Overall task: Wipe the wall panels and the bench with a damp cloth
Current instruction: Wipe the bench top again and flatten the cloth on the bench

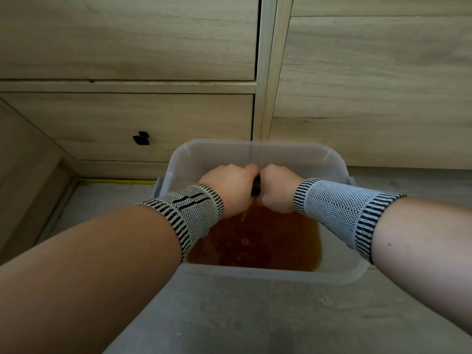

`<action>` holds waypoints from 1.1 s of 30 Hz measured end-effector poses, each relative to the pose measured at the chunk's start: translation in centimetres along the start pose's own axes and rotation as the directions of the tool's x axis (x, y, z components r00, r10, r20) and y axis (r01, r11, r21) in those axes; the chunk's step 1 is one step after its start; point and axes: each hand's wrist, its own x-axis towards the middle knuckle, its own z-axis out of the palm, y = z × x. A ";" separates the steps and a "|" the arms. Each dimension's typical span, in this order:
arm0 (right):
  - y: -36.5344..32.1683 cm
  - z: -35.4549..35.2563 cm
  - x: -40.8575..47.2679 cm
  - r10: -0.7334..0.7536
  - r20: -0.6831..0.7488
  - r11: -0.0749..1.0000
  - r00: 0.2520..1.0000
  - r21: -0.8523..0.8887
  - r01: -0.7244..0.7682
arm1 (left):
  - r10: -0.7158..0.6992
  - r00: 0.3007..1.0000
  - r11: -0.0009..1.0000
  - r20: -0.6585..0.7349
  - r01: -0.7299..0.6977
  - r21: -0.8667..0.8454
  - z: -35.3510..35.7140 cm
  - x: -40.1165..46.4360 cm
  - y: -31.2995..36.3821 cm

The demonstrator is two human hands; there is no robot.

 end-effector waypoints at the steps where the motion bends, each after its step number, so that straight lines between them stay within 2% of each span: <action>1: 0.0 0.1 0.1 0.006 0.000 1.000 1.000 0.028 -0.006 | 0.003 1.000 1.000 -0.002 -0.003 0.005 0.0 0.0 0.0; 7: 0.3 0.4 0.5 0.031 0.060 0.976 0.998 0.211 -0.043 | 0.033 0.999 0.999 -0.014 -0.033 0.023 -0.1 -0.2 -0.4; 11: 0.1 0.5 0.5 0.024 0.021 0.979 1.000 0.204 -0.027 | 0.021 1.000 1.000 -0.023 -0.022 -0.019 -0.2 -0.2 -0.6; 14: 0.3 0.6 0.2 0.017 -0.169 0.993 0.985 0.115 0.002 | -0.115 0.993 0.955 0.004 0.112 -0.276 0.1 0.3 -0.8; 17: 1.4 -0.3 0.4 0.132 -0.246 0.954 0.960 0.293 -0.056 | -0.278 0.958 0.793 0.069 0.269 -0.547 0.2 0.7 -1.5; 19: 1.6 -1.3 0.6 0.308 -0.248 0.846 0.918 0.513 -0.145 | -0.344 0.934 0.687 0.091 0.317 -0.654 0.0 0.7 -1.8; 20: 1.5 -1.6 0.6 0.374 -0.195 0.743 0.907 0.648 -0.167 | -0.368 0.925 0.642 0.095 0.327 -0.693 -0.2 0.9 -1.9; 22: 0.9 -1.7 0.5 0.409 0.049 0.448 0.911 0.859 -0.247 | -0.391 0.911 0.494 0.131 0.328 -0.805 -0.6 1.1 -1.8; 23: 0.6 -1.7 0.4 0.386 0.138 0.336 0.912 0.900 -0.278 | -0.389 0.905 0.383 0.170 0.327 -0.864 -0.7 1.1 -1.7; 25: 0.6 -1.9 0.3 0.364 0.153 0.203 0.919 0.950 -0.239 | -0.387 0.886 0.207 0.257 0.355 -0.912 -0.9 1.1 -1.8; 28: 0.9 -3.4 0.2 0.417 -0.004 0.055 0.909 0.998 -0.021 | -0.416 0.813 -0.029 0.407 0.435 -0.900 -0.9 0.6 -2.5; 30: 1.4 -4.3 0.0 0.444 -0.070 -0.031 0.893 0.995 0.094 | -0.451 0.766 -0.171 0.458 0.429 -0.887 -1.0 0.3 -2.9; 32: 2.1 -4.7 -0.5 0.375 -0.015 -0.136 0.927 0.988 0.070 | -0.513 0.736 -0.271 0.442 0.349 -0.897 -1.4 0.3 -3.4; 33: 2.4 -4.8 -0.8 0.321 0.051 -0.146 0.946 0.989 -0.004 | -0.538 0.725 -0.311 0.429 0.302 -0.901 -1.9 0.4 -3.5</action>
